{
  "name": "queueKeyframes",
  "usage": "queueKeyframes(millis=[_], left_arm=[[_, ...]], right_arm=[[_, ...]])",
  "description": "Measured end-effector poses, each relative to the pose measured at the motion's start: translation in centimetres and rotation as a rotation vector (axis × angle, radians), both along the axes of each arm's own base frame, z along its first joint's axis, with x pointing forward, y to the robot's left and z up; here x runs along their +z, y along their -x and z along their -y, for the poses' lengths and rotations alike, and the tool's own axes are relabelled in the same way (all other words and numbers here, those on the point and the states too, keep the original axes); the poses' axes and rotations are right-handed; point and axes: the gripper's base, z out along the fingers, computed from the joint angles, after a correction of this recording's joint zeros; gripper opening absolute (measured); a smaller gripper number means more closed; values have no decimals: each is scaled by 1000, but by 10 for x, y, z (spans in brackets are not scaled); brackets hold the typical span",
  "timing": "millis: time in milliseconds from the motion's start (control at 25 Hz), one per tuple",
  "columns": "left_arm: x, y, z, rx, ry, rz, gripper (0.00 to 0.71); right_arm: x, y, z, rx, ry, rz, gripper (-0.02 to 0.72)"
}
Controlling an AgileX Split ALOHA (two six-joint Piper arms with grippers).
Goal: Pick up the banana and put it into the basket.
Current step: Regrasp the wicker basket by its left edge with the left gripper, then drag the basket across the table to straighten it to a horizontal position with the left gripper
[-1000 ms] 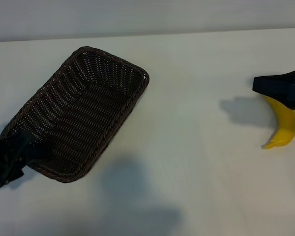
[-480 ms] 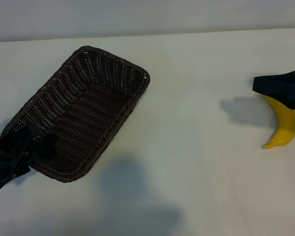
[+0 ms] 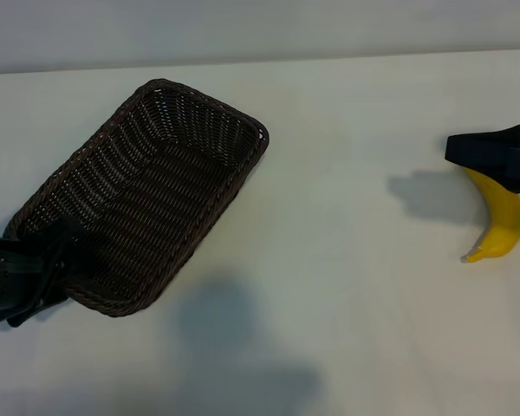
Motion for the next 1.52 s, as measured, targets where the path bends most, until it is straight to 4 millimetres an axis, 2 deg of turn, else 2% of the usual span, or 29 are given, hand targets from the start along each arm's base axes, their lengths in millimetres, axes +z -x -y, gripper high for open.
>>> queueKeyframes(millis=[560, 680, 800, 1040, 1280, 1520], left_arm=[[-35, -20, -2, 22, -9, -50, 532], [-40, -22, -1, 14, -5, -54, 493], [-43, -23, -1, 8, -4, -51, 421], [-42, -30, -3, 33, -22, -17, 163], [-41, -33, -5, 31, -50, 6, 165], [-24, -54, -3, -76, -68, 98, 165]], right_arm=[[0, 0, 0, 0, 0, 0, 445], [0, 0, 0, 0, 0, 0, 445], [0, 0, 0, 0, 0, 0, 445], [0, 0, 0, 0, 0, 0, 445], [0, 0, 0, 0, 0, 0, 445], [0, 0, 0, -1, -2, 0, 445]])
